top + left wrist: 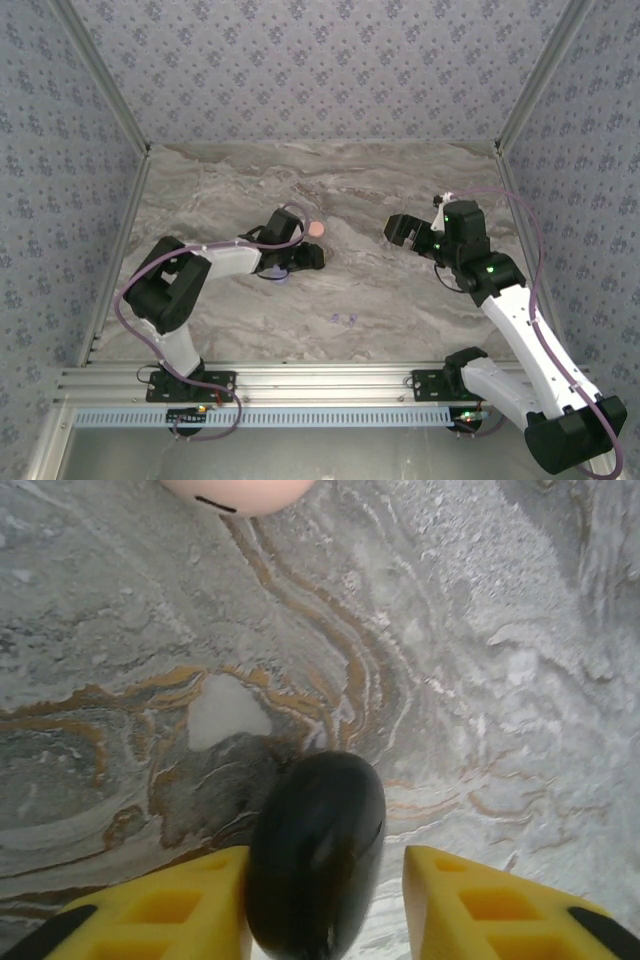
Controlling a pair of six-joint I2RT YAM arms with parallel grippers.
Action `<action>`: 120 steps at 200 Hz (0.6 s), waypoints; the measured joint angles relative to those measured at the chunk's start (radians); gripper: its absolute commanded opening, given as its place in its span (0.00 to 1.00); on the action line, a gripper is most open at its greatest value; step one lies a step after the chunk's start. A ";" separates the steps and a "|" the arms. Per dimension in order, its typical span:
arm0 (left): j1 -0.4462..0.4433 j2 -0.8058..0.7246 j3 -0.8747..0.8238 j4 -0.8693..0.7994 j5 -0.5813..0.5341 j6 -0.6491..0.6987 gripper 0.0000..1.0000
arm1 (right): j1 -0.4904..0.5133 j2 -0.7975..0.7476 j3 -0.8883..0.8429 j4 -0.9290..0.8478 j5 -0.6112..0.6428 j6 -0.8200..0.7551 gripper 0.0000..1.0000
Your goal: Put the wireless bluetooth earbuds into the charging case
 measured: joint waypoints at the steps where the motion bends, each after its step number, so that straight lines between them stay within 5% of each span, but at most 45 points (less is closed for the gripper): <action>1: 0.000 0.000 0.001 -0.002 0.000 0.003 0.47 | 0.000 0.000 0.000 0.000 0.000 0.000 1.00; 69: 0.067 -0.148 0.040 -0.154 -0.048 0.109 0.60 | 0.023 0.010 0.000 0.011 -0.027 -0.084 1.00; 120: 0.218 -0.409 0.010 -0.188 -0.072 0.154 0.69 | 0.274 0.217 0.121 -0.012 0.035 -0.291 1.00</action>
